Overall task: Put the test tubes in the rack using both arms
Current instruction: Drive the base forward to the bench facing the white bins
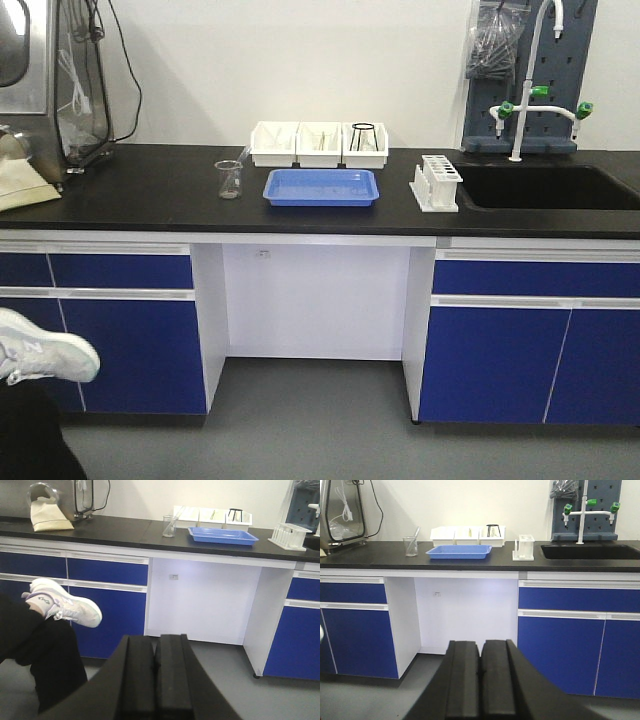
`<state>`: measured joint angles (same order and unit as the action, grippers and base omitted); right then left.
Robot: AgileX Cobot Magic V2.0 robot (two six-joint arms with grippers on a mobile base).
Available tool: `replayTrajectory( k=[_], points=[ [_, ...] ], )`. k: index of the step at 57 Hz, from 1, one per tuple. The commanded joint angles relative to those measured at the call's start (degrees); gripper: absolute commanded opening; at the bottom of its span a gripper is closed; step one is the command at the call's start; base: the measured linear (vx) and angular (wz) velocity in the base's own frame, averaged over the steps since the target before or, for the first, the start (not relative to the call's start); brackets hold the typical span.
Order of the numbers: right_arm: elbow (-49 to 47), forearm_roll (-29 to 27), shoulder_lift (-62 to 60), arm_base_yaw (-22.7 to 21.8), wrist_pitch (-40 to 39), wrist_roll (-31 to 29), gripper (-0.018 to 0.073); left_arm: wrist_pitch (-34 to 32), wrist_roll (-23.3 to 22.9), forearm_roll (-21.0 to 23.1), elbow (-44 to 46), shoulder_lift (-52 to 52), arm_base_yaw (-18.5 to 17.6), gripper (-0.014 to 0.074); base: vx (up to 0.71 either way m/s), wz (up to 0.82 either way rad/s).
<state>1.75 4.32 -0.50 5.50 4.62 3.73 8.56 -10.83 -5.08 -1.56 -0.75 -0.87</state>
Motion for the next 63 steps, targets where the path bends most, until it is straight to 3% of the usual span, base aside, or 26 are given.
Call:
replayTrajectory(
  k=[1,63],
  points=[
    [0.8,0.13,-0.74,-0.32,-4.62,-0.3,-0.0008,-4.61,0.02,0.36,1.44,-0.14,-0.04,-0.0006,0.26,-0.04],
    [0.8,0.13,-0.74,-0.32,-4.62,-0.3,-0.0008,-4.61,0.02,0.36,1.44,-0.14,-0.04,-0.0006,0.41,-0.05]
  ],
)
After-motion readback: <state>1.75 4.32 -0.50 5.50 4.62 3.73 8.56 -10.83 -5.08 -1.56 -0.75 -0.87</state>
